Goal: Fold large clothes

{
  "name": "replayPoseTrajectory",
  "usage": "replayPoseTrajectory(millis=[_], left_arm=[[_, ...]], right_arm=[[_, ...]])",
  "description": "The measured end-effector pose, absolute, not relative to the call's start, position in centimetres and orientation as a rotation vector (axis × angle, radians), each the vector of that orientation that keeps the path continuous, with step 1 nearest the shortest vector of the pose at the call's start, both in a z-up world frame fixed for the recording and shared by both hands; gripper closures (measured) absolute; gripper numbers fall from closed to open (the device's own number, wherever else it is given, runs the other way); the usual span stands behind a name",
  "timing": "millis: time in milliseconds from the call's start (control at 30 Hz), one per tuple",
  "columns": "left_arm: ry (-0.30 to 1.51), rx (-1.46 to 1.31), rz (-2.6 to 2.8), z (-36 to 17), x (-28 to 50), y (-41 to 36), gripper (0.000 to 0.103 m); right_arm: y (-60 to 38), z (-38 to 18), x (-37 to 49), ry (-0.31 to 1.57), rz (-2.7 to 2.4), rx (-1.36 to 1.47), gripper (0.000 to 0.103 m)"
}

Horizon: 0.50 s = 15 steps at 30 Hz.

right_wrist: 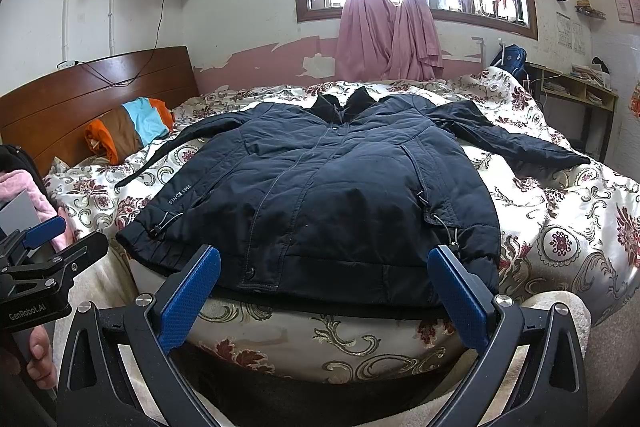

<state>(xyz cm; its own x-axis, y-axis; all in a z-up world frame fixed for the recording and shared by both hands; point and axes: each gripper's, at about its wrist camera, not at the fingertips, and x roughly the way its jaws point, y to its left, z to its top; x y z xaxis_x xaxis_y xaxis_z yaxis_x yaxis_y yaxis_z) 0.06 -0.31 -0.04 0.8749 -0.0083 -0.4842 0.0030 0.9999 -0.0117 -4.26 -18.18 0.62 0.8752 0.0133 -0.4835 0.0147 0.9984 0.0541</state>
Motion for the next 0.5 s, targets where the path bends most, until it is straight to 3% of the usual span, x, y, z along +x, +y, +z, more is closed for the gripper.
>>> replayPoseTrajectory(millis=[500], left_arm=[[0.505,-0.010,-0.006,-0.04,0.05,-0.31,0.000]], right_arm=[[-18.02,0.38,-4.32,0.507,0.001,0.058,0.001]])
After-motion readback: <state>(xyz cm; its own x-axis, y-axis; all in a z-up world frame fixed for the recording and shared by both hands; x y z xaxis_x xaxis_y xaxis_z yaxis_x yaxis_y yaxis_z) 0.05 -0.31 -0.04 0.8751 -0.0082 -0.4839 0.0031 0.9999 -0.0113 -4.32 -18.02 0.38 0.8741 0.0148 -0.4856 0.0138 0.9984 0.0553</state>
